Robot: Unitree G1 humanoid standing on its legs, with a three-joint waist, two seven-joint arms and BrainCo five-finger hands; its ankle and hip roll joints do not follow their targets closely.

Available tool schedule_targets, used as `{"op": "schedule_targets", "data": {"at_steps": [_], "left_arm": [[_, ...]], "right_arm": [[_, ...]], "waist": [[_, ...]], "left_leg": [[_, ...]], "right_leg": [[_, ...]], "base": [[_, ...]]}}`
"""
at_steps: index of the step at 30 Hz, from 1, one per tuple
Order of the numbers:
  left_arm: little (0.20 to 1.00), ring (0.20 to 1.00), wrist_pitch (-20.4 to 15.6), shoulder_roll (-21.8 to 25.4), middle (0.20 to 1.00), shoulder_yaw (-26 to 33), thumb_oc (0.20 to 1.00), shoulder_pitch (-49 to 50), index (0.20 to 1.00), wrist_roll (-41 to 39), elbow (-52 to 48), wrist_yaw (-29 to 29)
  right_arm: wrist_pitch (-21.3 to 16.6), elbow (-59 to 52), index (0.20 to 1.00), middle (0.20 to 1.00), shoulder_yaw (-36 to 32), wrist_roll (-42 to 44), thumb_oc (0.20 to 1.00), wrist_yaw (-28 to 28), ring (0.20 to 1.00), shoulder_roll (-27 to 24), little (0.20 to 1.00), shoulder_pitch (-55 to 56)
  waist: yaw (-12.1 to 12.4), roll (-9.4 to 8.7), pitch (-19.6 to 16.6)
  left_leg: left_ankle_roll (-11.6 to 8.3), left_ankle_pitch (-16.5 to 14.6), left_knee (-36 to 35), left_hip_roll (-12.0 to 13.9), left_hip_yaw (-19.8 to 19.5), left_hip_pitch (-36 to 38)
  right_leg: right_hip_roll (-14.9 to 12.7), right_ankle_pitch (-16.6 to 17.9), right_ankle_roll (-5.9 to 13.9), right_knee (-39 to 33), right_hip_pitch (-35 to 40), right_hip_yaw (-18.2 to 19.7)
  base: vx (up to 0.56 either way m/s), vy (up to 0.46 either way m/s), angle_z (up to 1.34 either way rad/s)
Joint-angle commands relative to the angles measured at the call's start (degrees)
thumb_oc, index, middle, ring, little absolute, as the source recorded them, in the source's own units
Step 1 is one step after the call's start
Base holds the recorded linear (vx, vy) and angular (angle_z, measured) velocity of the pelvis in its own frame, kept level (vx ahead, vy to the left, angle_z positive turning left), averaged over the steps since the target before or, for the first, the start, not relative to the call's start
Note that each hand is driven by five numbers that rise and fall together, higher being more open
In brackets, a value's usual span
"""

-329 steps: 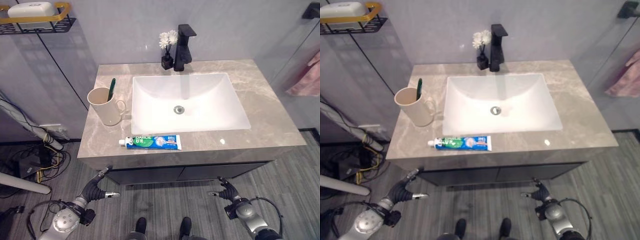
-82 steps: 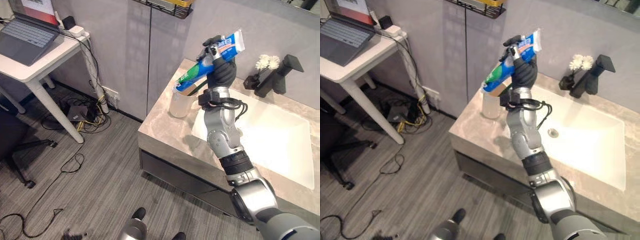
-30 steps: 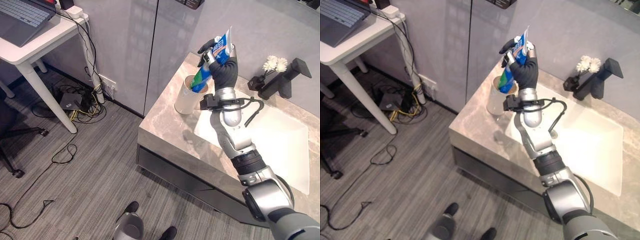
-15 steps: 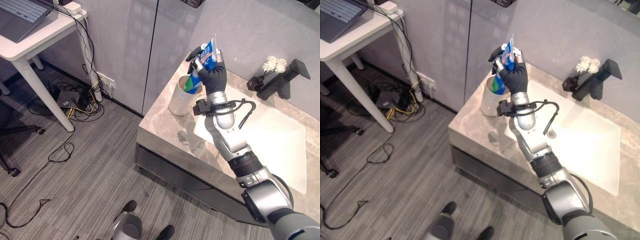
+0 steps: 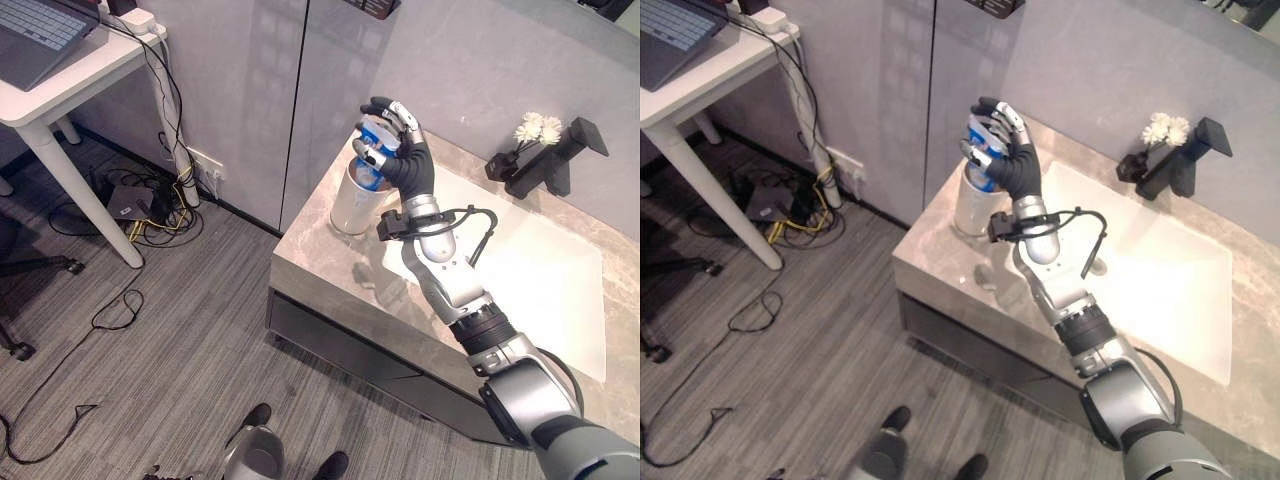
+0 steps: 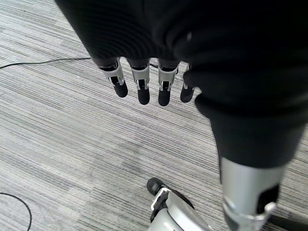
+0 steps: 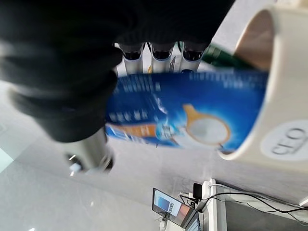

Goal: Put brush and paste in cup on sink, flatten towel.

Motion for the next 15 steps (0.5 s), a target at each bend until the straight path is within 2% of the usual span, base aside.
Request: {"op": "schedule_targets", "data": {"at_steps": [1,8,12,13,15], "left_arm": [[1.0,1.0,0.1,0.9,1.0,-0.1,1.0,-0.2,1.0,1.3,6.0,1.1],[1.0,1.0,0.5,0.3,1.0,-0.8,1.0,-1.4,1.0,1.8,6.8,1.4],[1.0,1.0,0.7,-0.2,1.0,-2.3,1.0,-2.1,1.0,4.1,6.6,1.8],[1.0,1.0,0.6,-0.1,1.0,-2.8,1.0,-3.0,1.0,4.8,6.2,2.0],[1.0,1.0,0.4,0.2,1.0,-2.4,1.0,-4.5,1.0,5.0,5.7,1.8]], "right_arm": [[-2.0,1.5,1.0,1.0,0.6,-0.5,1.0,-0.7,1.0,0.2,1.0,-4.5],[-2.7,-2.3,1.0,1.0,-1.2,-1.6,1.0,-2.7,1.0,0.5,1.0,-5.2],[-1.9,-6.6,1.0,1.0,-2.9,-6.8,1.0,-6.0,1.0,-0.6,1.0,-5.6],[-0.5,-8.3,1.0,1.0,-3.9,-10.7,1.0,-7.2,1.0,-2.6,1.0,-5.8],[0.0,-11.5,1.0,1.0,-6.1,-13.1,1.0,-7.0,1.0,-8.4,1.0,-4.7]], "waist": [[-0.3,1.88,-3.7],[-1.2,3.62,-4.5],[-2.5,5.02,-5.1],[-3.4,5.51,-5.3],[-5.6,6.16,-5.8]], "left_leg": [[2.4,5.3,-11.0,0.8,-3.3,1.9],[2.1,5.4,-11.0,0.8,-2.9,2.2],[2.07,5.3,-11.0,1.1,-2.0,2.7],[1.96,5.1,-11.0,1.3,-1.4,3.2],[1.72,4.7,-11.0,1.6,-0.4,3.9]], "right_leg": [[-3.0,-2.1,4.16,0.4,5.2,0.1],[-3.0,-2.4,3.97,0.4,5.6,0.0],[-2.9,-2.6,3.87,0.4,5.6,0.7],[-2.8,-2.7,3.79,0.4,5.8,1.2],[-2.5,-3.1,3.74,0.4,6.0,2.0]], "base": [[0.0,0.0,0.0],[-0.01,-0.004,0.0],[-0.01,-0.004,-0.07],[-0.02,-0.021,-0.22],[-0.01,-0.013,-0.13]]}}
